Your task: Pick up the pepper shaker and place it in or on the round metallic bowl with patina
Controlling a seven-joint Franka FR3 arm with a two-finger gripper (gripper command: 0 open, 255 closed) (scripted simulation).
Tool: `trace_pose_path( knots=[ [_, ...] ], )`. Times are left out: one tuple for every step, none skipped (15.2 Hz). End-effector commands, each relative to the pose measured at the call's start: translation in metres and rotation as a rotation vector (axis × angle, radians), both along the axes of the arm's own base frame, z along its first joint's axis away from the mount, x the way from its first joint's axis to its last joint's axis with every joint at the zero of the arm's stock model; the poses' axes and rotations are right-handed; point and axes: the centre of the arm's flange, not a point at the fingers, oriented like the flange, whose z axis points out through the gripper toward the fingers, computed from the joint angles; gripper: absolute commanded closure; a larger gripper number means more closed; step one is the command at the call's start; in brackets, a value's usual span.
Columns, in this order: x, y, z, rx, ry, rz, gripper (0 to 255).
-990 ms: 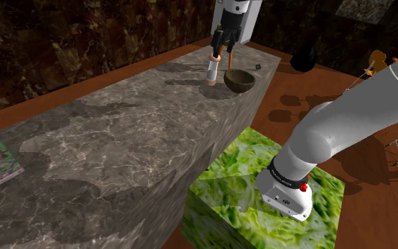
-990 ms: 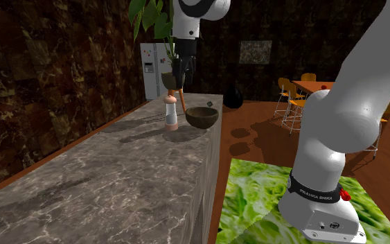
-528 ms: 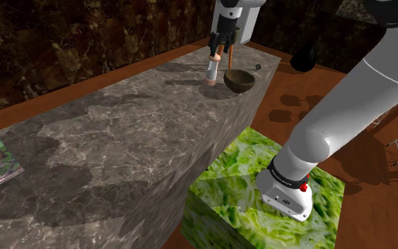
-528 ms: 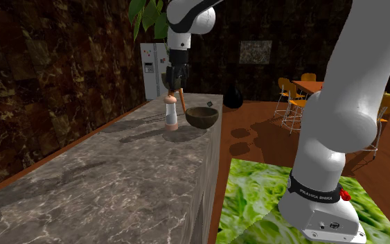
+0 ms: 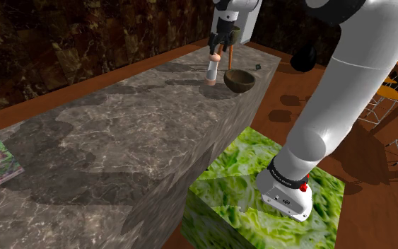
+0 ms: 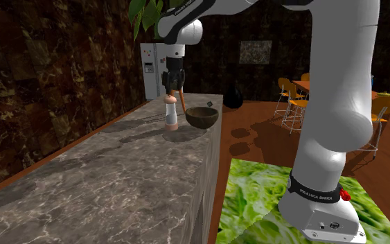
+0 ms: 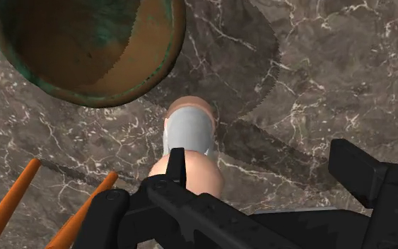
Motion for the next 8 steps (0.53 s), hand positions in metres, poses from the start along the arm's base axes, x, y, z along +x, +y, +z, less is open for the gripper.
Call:
trace_pose_path(
  knots=[
    [0.013,-0.023,-0.008,0.002,-0.003,-0.015,0],
    [0.02,-0.033,-0.013,0.003,-0.004,-0.022,0],
    [0.026,-0.044,-0.017,0.004,-0.005,-0.03,0],
    [0.033,-0.055,-0.021,0.005,-0.007,-0.037,0],
    [0.034,-0.057,-0.022,0.006,-0.007,-0.039,0],
    [0.035,-0.057,-0.027,0.006,-0.007,-0.039,0],
    [0.035,-0.057,-0.032,0.006,-0.007,-0.039,0],
    [0.035,-0.057,-0.037,0.006,-0.007,-0.039,0]
  ],
)
